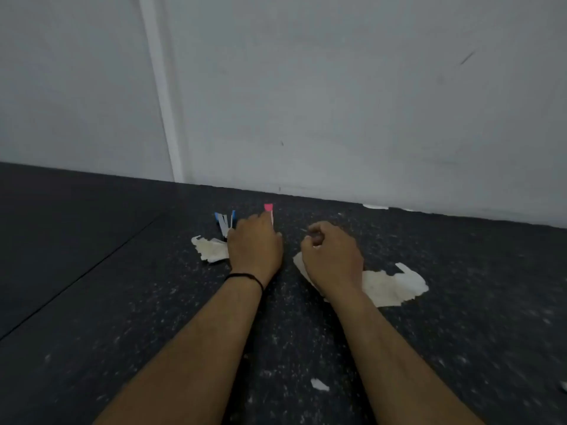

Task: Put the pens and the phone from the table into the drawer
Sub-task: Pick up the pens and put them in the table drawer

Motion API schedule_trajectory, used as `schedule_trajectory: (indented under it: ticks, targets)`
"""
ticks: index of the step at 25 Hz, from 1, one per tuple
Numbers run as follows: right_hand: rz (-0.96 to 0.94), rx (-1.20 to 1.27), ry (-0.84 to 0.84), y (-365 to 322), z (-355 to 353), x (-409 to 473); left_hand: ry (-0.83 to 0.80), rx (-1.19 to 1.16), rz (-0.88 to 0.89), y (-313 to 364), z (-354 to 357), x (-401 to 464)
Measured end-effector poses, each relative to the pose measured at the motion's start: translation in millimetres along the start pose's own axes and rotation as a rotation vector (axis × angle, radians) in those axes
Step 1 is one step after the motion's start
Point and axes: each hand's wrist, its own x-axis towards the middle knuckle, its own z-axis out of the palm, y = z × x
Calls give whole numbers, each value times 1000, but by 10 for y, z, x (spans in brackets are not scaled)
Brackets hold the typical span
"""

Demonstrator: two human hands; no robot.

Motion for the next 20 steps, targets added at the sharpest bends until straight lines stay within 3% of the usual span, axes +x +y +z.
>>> schedule_trajectory:
  ticks: [8,13,20]
  targets:
    - [61,46,-51,25,-34,-5,-42,-9,12,-7,-20,26]
    - [14,-94,151,-129,-315,-82,-18,-121,71,166,-218,-237]
    - [-36,-189,291,-45,-1238,-457,-33,-370,248,920,-610,-809]
